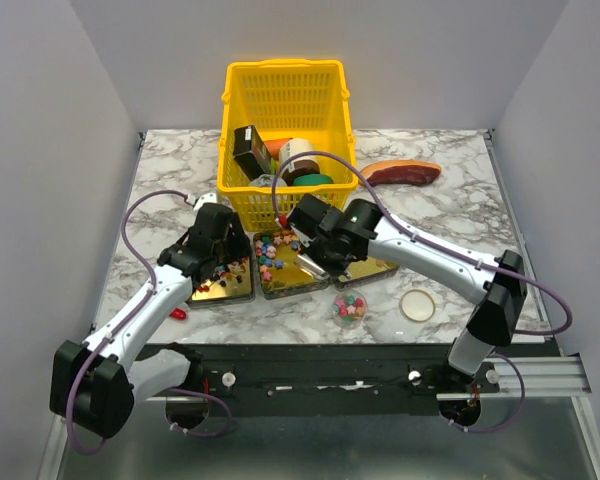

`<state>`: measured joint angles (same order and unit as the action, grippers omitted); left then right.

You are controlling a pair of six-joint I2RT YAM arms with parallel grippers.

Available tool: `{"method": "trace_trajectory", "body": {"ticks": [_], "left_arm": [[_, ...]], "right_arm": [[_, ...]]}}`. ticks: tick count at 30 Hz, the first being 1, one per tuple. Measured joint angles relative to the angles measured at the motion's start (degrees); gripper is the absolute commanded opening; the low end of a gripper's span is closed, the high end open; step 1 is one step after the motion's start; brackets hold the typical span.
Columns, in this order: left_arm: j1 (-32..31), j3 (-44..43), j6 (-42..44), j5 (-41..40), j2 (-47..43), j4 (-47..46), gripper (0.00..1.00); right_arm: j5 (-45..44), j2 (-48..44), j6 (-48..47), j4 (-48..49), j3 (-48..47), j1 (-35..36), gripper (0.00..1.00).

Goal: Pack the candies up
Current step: Scoop the fake candies from the storage box.

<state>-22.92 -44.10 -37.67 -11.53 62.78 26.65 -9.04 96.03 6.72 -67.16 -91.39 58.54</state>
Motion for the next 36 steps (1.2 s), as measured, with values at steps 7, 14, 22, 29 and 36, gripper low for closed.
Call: {"method": "trace_trajectory", "body": {"ticks": [7, 14, 22, 29, 36], "left_arm": [[3.1, 0.0, -0.2, -3.3, -1.6, 1.3, 0.92], [8.2, 0.0, -0.1, -3.8, -1.6, 2.4, 0.99], [11.3, 0.0, 0.0, -4.1, -1.7, 3.5, 0.99], [11.3, 0.0, 0.0, -4.1, -3.2, 3.5, 0.99], [11.3, 0.0, 0.0, -4.1, -3.7, 3.5, 0.99]], "right_arm": [[-2.1, 6.1, -11.9, 4.4, -4.7, 0.0, 0.01], [-2.1, 9.9, -20.1, 6.3, -4.7, 0.0, 0.01], [-0.6, 16.2, -24.4, 6.2, -6.5, 0.0, 0.01], [0.9, 19.3, -24.6, 6.2, -8.1, 0.0, 0.01], [1.1, 24.2, -21.4, 6.3, -13.0, -0.3, 0.01]]}}
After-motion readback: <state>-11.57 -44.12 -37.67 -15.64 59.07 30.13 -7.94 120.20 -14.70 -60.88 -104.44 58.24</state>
